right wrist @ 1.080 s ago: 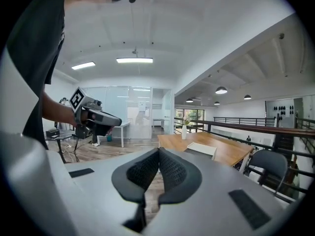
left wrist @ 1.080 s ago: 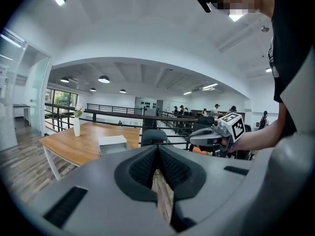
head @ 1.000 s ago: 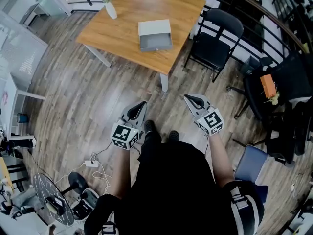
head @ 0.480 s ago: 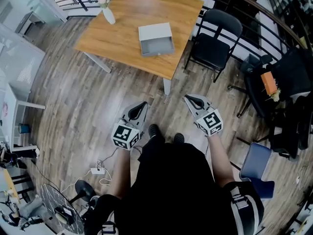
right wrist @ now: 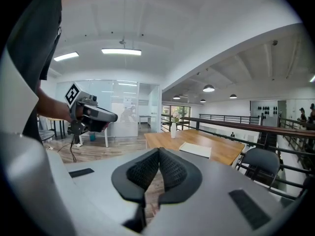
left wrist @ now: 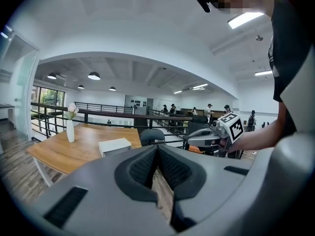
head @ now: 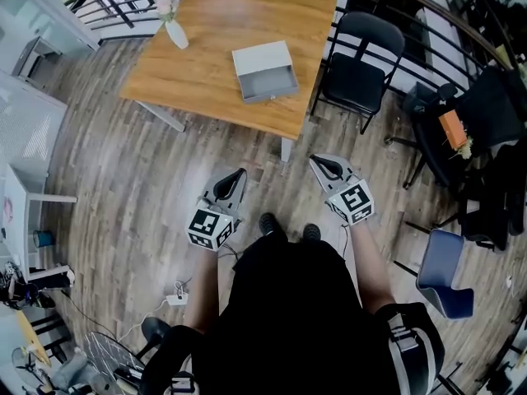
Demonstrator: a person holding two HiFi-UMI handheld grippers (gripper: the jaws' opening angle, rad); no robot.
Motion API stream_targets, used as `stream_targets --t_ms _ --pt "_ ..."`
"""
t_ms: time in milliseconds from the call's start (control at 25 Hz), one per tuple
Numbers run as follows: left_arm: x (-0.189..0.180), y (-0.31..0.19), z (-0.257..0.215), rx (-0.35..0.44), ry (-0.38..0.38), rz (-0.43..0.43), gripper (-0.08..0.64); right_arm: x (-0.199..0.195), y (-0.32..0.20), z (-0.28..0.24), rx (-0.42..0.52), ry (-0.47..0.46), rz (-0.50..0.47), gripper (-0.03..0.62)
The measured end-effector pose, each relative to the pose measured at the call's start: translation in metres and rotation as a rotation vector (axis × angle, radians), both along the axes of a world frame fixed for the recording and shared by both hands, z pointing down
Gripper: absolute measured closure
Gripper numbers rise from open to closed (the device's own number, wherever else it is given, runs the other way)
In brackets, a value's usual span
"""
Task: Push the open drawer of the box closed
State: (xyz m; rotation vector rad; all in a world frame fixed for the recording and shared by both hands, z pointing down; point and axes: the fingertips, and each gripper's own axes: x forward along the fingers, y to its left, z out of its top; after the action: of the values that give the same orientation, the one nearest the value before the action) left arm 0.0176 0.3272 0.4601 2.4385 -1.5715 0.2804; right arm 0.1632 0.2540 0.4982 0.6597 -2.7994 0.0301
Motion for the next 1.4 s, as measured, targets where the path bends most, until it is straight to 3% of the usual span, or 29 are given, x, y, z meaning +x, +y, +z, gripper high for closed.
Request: stream_targets --t_ms 560,880,1400 --pt "-0.06 -0.014 0.009 0.003 -0.003 0.102 0.537 -0.043 -0.006 0.023 -0.033 0.044 0.154 0.577" --pt "-0.083 -0.018 0.012 -0.003 0.002 0.094 0.537 -0.064 -0.008 0.033 -0.04 0.064 0.156 0.575" --pt "-0.094 -0.09 0.018 -0.031 -0.007 0.037 0.537 -0.067 -0.097 0.047 -0.068 0.074 0.128 0.576"
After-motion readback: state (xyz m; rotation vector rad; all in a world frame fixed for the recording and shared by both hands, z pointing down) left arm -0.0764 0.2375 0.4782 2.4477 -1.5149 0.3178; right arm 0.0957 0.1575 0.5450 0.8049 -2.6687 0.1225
